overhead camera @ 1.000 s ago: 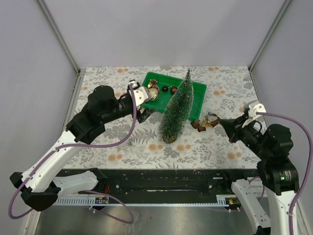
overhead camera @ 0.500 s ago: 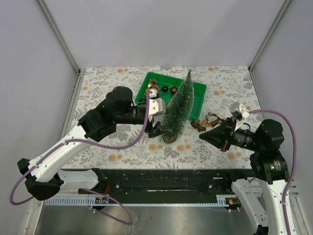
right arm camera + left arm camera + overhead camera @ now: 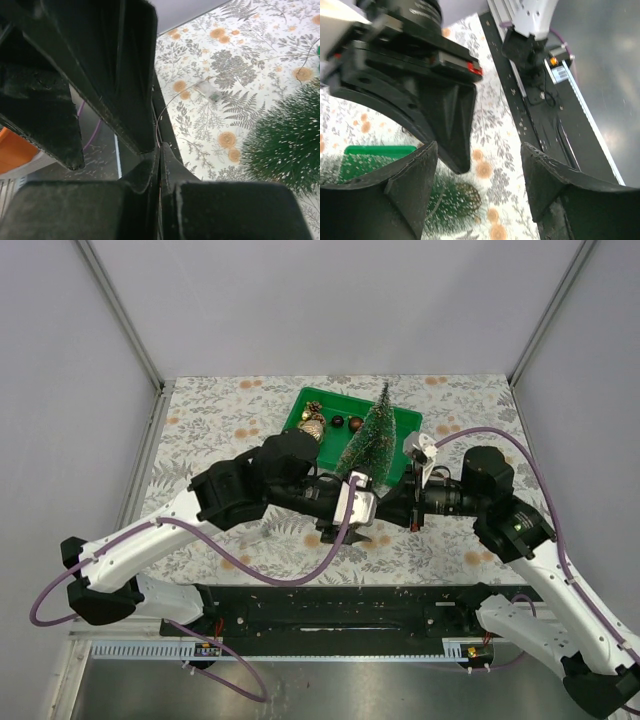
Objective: Decorate the small christmas tree
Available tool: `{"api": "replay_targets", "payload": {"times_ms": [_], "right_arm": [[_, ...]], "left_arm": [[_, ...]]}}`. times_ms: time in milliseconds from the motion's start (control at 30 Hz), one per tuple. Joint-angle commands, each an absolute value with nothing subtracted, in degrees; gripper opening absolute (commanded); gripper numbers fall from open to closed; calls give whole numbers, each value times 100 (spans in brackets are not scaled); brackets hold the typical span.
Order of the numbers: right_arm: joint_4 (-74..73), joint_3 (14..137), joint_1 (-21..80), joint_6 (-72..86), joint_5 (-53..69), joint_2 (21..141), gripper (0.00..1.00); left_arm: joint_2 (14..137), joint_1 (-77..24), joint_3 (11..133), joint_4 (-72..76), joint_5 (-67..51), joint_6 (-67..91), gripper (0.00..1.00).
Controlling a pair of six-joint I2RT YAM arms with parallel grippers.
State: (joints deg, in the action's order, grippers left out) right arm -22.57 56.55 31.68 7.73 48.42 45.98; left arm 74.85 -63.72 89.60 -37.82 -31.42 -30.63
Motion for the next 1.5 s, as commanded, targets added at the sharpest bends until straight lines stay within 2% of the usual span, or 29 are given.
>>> {"api": "replay_targets", "payload": {"times_ms": [0,133,400,600,733,833,1000,1367,1467], "right_arm": [[-2093,5906,3313,387,4298,4562,0],[-1978,6055,3313,404,4561,4640,0],[-2197,6310,3515,326,4694,4851,0],[-2399,6328,3586,211,4570,4948,0],[-2461,6372,3621,97,4448,5018,0],[-2444,6433,3630,53,4473,5071,0],[-2400,6618,3674,53,4579,5238,0],[-2628,6882,3858,-220,4605,5476,0],[-2681,6873,3850,-290,4597,5467,0]], "left_arm": [[7252,-6390,8922,-4552,-3138,-3822,71],[6970,-6293,8508,-4395,-2848,-3850,70],[6645,-6100,8033,-3307,-2023,-3762,60],[6434,-5889,8060,-3120,-1960,-3665,61],[5934,-5906,7744,-3137,-2337,-3832,63],[5687,-6020,7551,-3436,-2575,-4051,64],[5616,-6214,7287,-3094,-2426,-4463,65],[5775,-6451,6399,-993,-1547,-5580,64],[5599,-6512,6057,-609,-1267,-5852,59]]}}
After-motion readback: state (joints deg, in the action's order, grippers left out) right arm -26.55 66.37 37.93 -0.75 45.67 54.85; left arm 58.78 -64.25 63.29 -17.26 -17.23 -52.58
